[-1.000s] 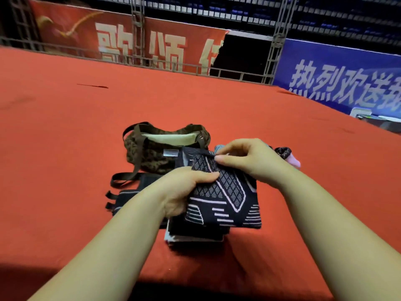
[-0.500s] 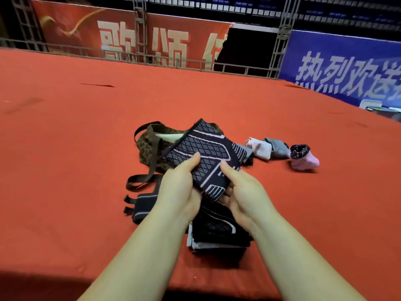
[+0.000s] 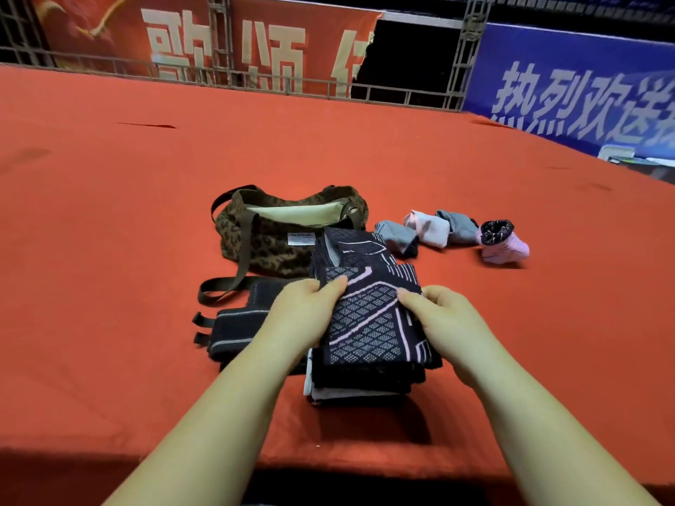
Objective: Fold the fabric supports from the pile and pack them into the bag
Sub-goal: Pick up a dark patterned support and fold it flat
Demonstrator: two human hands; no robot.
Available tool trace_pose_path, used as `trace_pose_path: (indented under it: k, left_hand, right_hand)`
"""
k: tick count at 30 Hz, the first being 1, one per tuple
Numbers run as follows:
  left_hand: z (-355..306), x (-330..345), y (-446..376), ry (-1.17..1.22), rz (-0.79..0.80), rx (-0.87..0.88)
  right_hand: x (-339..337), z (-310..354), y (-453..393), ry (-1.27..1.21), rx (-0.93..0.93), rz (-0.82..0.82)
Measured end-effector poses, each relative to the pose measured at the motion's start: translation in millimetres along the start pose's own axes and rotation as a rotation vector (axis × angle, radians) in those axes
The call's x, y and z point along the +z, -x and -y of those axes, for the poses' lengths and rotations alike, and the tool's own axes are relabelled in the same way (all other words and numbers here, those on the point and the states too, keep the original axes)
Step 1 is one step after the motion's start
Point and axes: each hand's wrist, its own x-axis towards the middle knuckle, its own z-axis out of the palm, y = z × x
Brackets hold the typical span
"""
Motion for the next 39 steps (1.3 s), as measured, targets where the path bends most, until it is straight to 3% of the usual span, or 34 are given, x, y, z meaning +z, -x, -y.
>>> trace_pose_path:
  k: [3,7,19,22,25,27,29,32,34,39]
  left_hand:
    - [9.7,4.0,2.6,-0.278,-0.053,0.067]
    - [12.7,5.6,-0.8,-0.406,-0.107,0.065]
    - [17.1,5.4,-13.9,-0.525,-0.092,0.002]
    - [14.7,0.4,-7.0,-0.551,-0.167,0.034]
    - [5.8,-9.9,4.1,-0.602,-0.228,0.296]
    - [-1.8,-15.4,12.1,-0.651,-0.160,0.583]
    - [-7.5,-15.7,16.1,-0.783,0.034,0.728]
    - [1.5,-9.9,12.6,-1.046,0.276,0.575]
    - [10.8,-7.6,10.5,-1.088,0.391,0.436]
    - [16.9,-6.6,12.3,-1.082,0.422,0.369]
  right_hand:
    - [0.1,-10.1,1.4,0.222,-0.033,-0.065]
    - [6.5,-18.4,-0.5,0.384,-0.062,-0.099]
    - [17.7,-28.4,-9.3,0.410,-0.043,-0.203]
    - [15.6,-30.6,-5.4,0.385,-0.230,-0.249]
    - [7.2,-26.3,0.4,0.429,-0.610,-0.209]
    - [4.6,-24.0,2.3,0.498,-0.732,-0.055]
    - [3.9,-22.7,2.6,0.593,-0.690,0.101]
    - [5.5,-25.3,2.5,0.780,-0.594,0.246]
    - [6.6,-28.3,2.6,0.869,-0.576,0.297]
    - [6.1,-29.9,5.4,0.921,-0.573,0.346]
